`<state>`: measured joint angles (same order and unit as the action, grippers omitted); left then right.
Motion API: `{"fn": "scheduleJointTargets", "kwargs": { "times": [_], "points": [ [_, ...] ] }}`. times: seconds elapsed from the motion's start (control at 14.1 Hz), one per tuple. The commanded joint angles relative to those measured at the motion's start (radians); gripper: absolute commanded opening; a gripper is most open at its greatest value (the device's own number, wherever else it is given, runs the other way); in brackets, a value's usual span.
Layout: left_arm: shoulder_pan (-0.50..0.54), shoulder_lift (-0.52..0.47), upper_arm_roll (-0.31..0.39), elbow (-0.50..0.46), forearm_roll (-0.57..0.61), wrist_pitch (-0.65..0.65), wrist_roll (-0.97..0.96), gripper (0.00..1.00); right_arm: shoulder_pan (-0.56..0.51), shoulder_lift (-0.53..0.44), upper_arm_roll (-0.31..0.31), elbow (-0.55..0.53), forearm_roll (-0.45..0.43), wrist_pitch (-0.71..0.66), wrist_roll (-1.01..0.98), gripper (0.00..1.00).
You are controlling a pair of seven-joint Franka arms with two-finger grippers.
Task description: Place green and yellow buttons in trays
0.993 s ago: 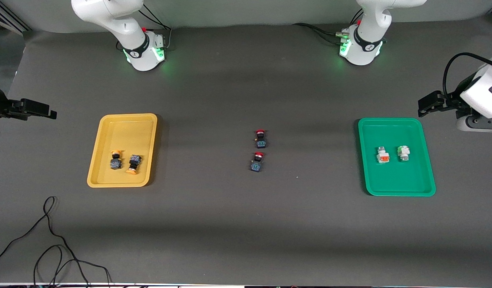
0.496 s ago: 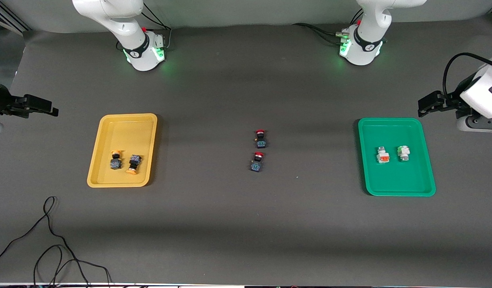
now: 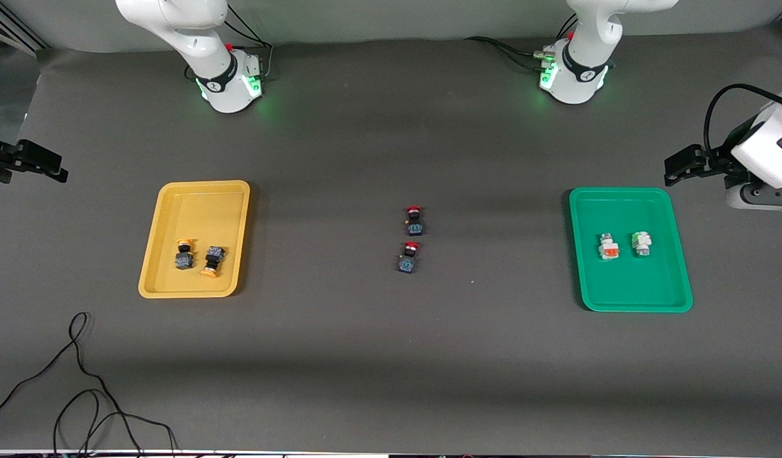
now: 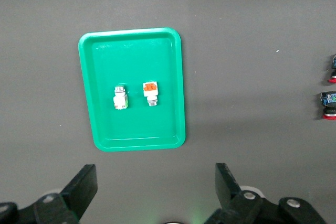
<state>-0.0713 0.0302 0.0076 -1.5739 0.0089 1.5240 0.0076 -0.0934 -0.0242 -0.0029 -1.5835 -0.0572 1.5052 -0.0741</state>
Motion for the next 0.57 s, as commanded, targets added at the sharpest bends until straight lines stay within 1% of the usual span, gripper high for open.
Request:
{"fn": "scheduleJointTargets", "kwargs": {
  "times": [0.0,0.5],
  "points": [
    [-0.007,0.014,0.005,0.026,0.008,-0.005,0.003,1.00,0.004,0.020,0.011,0.007,0.002,0.004,0.054,1.00],
    [-0.007,0.014,0.005,0.026,0.006,-0.004,0.003,1.00,0.001,0.018,0.003,0.000,0.004,0.003,0.054,1.00]
  ]
}}
